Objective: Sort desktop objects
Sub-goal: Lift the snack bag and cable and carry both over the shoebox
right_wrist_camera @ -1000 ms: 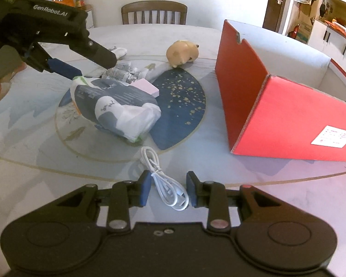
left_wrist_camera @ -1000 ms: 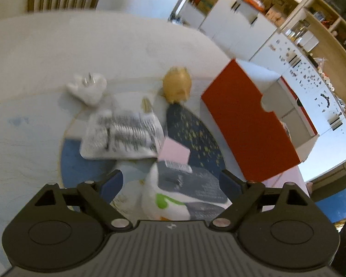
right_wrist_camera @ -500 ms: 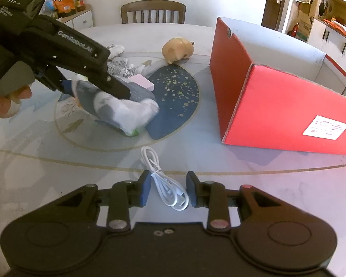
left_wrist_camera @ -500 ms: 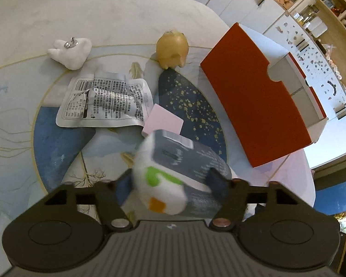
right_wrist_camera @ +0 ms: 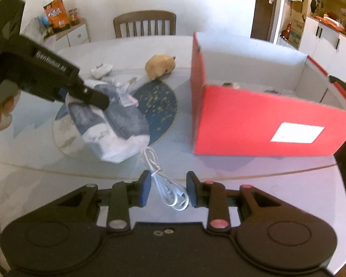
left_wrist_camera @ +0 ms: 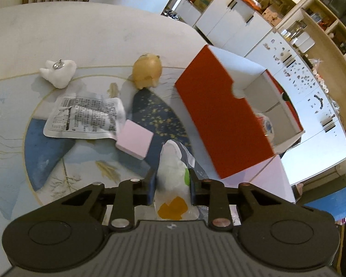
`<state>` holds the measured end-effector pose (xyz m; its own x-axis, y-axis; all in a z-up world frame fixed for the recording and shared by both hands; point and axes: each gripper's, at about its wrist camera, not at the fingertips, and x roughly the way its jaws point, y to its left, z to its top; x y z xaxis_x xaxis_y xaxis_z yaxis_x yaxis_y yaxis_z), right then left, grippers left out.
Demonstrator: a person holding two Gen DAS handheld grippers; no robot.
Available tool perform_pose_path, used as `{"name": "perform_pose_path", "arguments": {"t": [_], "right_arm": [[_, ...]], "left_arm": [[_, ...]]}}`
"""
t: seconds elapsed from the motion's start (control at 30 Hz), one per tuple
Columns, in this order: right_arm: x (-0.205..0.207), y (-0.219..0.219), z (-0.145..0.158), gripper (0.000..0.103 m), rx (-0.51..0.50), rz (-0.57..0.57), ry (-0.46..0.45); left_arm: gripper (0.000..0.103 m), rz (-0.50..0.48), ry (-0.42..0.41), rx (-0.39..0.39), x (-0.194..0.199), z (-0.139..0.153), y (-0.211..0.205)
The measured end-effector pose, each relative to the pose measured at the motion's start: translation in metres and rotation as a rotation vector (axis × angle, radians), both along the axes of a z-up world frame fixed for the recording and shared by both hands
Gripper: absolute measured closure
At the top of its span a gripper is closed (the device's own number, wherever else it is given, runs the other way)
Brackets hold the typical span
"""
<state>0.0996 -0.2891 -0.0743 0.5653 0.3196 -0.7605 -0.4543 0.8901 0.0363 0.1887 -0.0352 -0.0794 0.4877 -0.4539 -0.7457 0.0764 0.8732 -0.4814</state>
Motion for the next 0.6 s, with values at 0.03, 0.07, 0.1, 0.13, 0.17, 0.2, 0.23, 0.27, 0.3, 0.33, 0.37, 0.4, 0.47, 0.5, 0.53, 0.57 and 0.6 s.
{"name": "perform_pose_path", "arguments": {"t": [0.03,0.07,0.1,0.13,0.17,0.2,0.23,0.27,0.3,0.33,0.37,0.4,0.47,0.5,0.53,0.57,0.6], "right_arm": [[0.001,-0.004,0.004,0.071,0.006,-0.003,-0.003],[0.002,-0.009,0.009,0.071,0.013,-0.005,-0.006],[0.003,-0.012,0.013,0.071,0.018,-0.007,-0.009],[0.004,-0.017,0.019,0.071,0.024,-0.008,-0.014],[0.004,-0.021,0.023,0.071,0.030,-0.010,-0.019],[0.004,-0.026,0.029,0.071,0.036,-0.010,-0.025],[0.006,-0.030,0.033,0.071,0.040,-0.010,-0.030],[0.006,-0.035,0.038,0.071,0.045,-0.010,-0.035],[0.008,-0.039,0.042,0.071,0.049,-0.011,-0.038],[0.009,-0.043,0.047,0.071,0.054,-0.011,-0.040],[0.011,-0.047,0.051,0.071,0.059,-0.010,-0.042],[0.013,-0.050,0.054,0.071,0.063,-0.010,-0.046],[0.019,-0.057,0.061,0.071,0.064,-0.006,-0.055],[0.021,-0.061,0.064,0.071,0.066,-0.005,-0.060],[0.024,-0.063,0.066,0.071,0.068,-0.007,-0.064],[0.027,-0.067,0.069,0.071,0.071,-0.007,-0.067],[0.030,-0.070,0.072,0.071,0.072,-0.006,-0.070]], "left_arm": [[0.078,0.003,-0.004,-0.010,-0.002,0.003,-0.001],[0.078,0.005,-0.009,-0.018,-0.004,0.006,-0.002],[0.078,0.006,-0.015,-0.023,-0.007,0.009,-0.004],[0.078,0.009,-0.019,-0.028,-0.009,0.013,-0.005],[0.079,0.007,-0.027,-0.035,-0.010,0.017,-0.007],[0.079,0.003,-0.038,-0.035,-0.012,0.023,-0.009],[0.079,0.000,-0.046,-0.034,-0.014,0.027,-0.012],[0.079,-0.002,-0.052,-0.037,-0.015,0.032,-0.014],[0.079,-0.004,-0.059,-0.044,-0.016,0.037,-0.016],[0.079,-0.006,-0.069,-0.050,-0.017,0.043,-0.018],[0.079,-0.006,-0.078,-0.054,-0.018,0.048,-0.020],[0.079,-0.006,-0.088,-0.060,-0.019,0.053,-0.022],[0.079,-0.006,-0.104,-0.073,-0.020,0.063,-0.026],[0.079,-0.007,-0.114,-0.077,-0.020,0.067,-0.029],[0.079,-0.009,-0.122,-0.079,-0.019,0.072,-0.033],[0.079,-0.012,-0.132,-0.083,-0.018,0.077,-0.036],[0.079,-0.014,-0.139,-0.084,-0.017,0.080,-0.039]]}}
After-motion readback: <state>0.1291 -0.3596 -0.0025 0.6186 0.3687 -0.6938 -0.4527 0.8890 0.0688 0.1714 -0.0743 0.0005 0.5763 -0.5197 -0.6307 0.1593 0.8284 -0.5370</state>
